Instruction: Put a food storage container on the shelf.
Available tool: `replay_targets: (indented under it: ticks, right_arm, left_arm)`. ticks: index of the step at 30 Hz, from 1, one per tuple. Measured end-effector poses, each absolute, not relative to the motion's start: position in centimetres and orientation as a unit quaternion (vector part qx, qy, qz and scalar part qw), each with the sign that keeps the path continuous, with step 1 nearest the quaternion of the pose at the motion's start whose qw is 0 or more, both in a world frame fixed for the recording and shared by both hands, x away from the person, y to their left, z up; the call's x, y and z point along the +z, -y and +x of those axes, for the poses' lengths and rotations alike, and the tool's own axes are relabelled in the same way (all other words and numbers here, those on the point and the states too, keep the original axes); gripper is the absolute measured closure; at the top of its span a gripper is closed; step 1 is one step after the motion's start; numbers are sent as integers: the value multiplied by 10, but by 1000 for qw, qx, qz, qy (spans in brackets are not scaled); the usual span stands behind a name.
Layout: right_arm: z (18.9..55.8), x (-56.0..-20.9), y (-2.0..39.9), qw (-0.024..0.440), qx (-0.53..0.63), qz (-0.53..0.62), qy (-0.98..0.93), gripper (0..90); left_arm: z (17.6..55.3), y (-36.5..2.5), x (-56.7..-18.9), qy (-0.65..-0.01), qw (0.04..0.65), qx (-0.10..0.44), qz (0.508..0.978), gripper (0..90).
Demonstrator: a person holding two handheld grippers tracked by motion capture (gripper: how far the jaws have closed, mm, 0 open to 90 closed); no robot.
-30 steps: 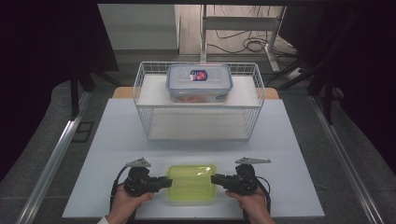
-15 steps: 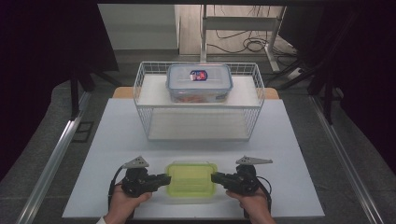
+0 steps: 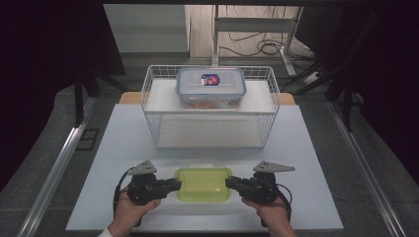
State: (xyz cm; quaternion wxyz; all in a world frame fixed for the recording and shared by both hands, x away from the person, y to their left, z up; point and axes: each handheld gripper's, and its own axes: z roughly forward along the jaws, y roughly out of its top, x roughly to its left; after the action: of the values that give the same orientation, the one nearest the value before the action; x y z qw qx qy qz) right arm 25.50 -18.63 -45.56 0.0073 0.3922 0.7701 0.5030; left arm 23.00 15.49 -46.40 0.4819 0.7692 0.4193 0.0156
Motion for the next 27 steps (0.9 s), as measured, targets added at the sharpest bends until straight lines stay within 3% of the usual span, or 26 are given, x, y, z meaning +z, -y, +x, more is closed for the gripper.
replay_targets:
  ticks: [27]
  right_arm:
    - [295,-365,190,54,534,360,-763,796]
  left_arm:
    - [272,-155,-370,-381,520,63,762,800]
